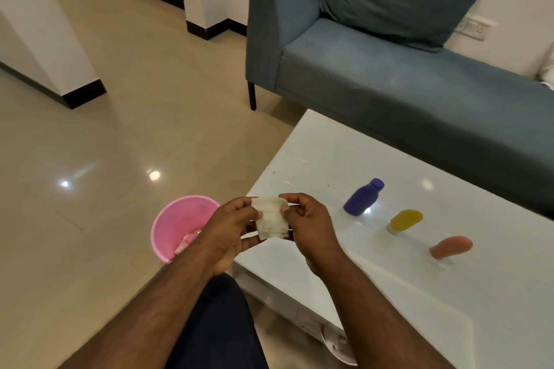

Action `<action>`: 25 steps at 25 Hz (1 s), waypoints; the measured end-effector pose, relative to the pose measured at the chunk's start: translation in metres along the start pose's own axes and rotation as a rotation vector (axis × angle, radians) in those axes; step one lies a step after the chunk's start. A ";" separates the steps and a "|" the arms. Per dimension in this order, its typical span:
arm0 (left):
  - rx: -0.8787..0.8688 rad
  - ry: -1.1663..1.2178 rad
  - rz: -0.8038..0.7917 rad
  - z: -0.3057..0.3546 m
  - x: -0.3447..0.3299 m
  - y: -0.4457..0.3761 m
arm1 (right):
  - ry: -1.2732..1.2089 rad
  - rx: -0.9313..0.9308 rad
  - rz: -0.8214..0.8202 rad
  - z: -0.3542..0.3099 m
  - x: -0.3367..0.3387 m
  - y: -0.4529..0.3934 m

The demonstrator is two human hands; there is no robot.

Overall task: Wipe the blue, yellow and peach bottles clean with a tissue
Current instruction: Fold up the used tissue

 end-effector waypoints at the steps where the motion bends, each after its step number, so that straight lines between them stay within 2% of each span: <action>1: 0.012 0.026 0.021 0.000 0.008 -0.004 | 0.025 0.014 -0.014 0.000 -0.010 -0.006; 12: 0.084 0.061 0.233 -0.027 0.113 -0.060 | 0.262 0.012 -0.058 0.030 -0.103 -0.085; 17: 0.098 0.149 0.449 -0.049 0.165 -0.084 | 0.509 0.014 -0.181 0.048 -0.152 -0.115; 21: 0.133 0.127 0.525 -0.066 0.199 -0.102 | 0.634 0.033 -0.298 0.061 -0.182 -0.129; 23: 0.173 -0.003 0.535 -0.075 0.218 -0.110 | 0.686 0.067 -0.341 0.062 -0.192 -0.133; 25: 0.202 -0.334 0.546 -0.077 0.235 -0.113 | 0.766 0.112 -0.370 0.061 -0.199 -0.133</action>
Point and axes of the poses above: each hand's wrist, its own y-axis away from the middle knuckle, its own x-axis out of the back of the hand, z = x × y, the point moved 8 cm from there along -y, towards the middle knuckle, and after that the axes turned 5 degrees about -x, right-handed, at the moved point
